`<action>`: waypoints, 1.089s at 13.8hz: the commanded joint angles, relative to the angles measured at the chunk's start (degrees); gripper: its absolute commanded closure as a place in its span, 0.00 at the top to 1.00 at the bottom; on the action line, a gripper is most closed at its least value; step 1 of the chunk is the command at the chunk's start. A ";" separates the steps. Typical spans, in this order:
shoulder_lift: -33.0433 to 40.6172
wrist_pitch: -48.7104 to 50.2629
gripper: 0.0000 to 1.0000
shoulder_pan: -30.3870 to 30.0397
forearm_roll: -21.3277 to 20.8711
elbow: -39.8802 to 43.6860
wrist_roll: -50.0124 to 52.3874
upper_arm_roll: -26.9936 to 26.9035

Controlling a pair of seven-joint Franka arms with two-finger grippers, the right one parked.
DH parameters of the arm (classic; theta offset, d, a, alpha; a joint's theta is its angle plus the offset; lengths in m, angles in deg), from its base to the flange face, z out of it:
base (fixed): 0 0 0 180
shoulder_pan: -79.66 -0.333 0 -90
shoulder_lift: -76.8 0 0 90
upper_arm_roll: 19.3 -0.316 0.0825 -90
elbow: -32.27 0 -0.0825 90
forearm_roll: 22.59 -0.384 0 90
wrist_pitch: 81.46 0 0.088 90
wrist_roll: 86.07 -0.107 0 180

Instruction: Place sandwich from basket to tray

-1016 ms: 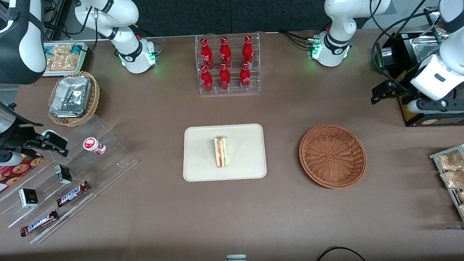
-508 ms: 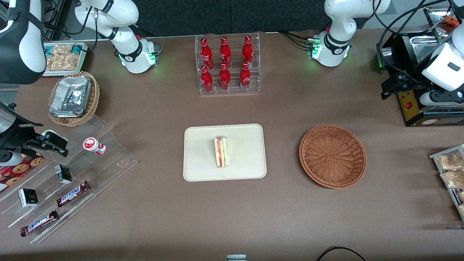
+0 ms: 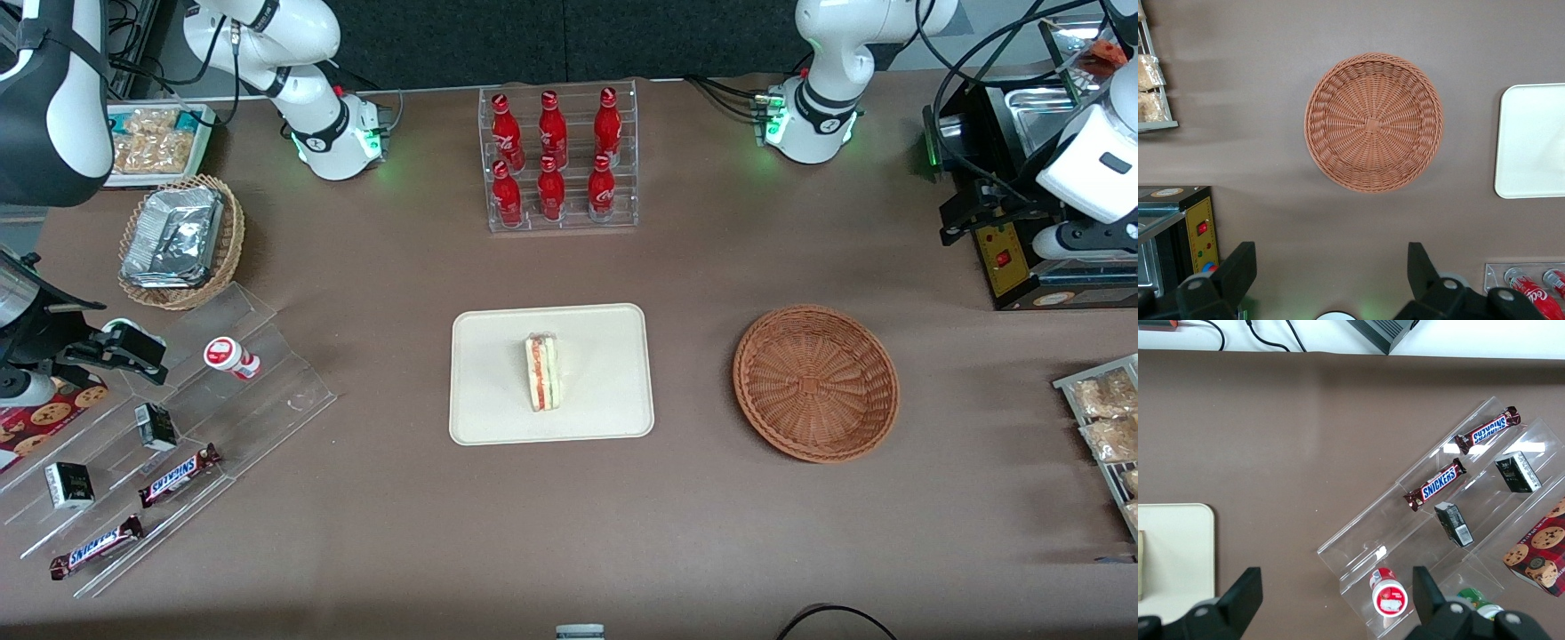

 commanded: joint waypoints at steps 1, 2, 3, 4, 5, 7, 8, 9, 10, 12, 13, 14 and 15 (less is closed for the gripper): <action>-0.80 1.56 1.00 -0.45 -1.06 2.45 0.09 0.68; -0.80 1.56 1.00 -0.54 -1.49 2.45 -1.48 0.94; -0.80 1.56 1.00 -0.54 -1.58 2.54 -2.63 1.03; -0.80 1.56 1.00 -0.54 -1.59 2.54 -2.64 1.03; -0.80 1.56 1.00 -0.37 -1.59 2.45 -2.47 1.03; -0.89 1.56 1.00 -0.19 -1.59 2.02 -2.03 1.03; -0.98 1.56 1.00 -0.02 -1.59 1.93 -1.85 1.03; -1.07 1.47 1.00 0.16 -1.50 2.01 -1.94 1.03; -1.07 1.39 1.00 0.16 -1.06 1.93 -2.63 1.03; -1.24 1.56 1.00 0.16 -0.97 2.10 -2.55 1.03; -1.24 1.47 1.00 0.07 -0.97 2.27 -2.81 0.95; -1.24 1.47 1.00 -0.19 -0.88 2.45 -2.90 0.95; -1.24 1.47 1.00 -0.28 -0.88 2.37 -2.90 0.86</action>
